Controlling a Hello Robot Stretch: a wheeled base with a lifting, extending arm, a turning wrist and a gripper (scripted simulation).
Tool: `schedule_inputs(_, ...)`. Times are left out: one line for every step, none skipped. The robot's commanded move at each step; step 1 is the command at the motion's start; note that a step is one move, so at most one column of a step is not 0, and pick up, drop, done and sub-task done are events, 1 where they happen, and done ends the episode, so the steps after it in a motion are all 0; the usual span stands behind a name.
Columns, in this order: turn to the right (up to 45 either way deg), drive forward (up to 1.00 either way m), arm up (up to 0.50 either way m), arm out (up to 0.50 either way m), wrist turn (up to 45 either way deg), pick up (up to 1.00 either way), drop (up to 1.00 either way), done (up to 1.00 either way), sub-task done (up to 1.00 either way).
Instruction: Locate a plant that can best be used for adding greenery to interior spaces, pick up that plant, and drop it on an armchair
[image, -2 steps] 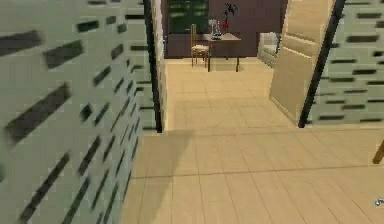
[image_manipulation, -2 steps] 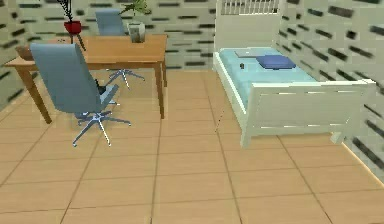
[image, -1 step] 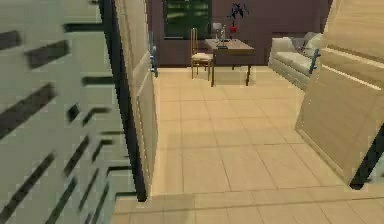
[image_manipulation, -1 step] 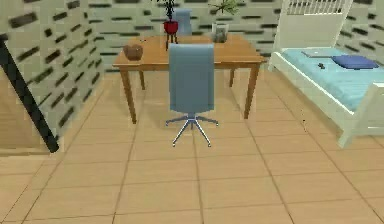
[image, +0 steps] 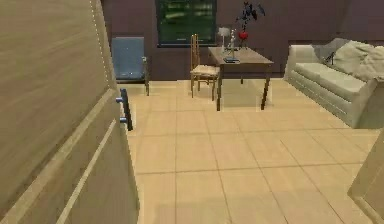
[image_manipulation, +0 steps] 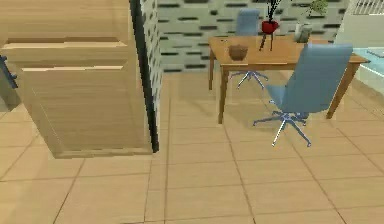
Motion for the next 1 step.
schedule_inputs(0.0,1.00,0.00,0.00,0.0,0.00,0.00,0.00,0.00)
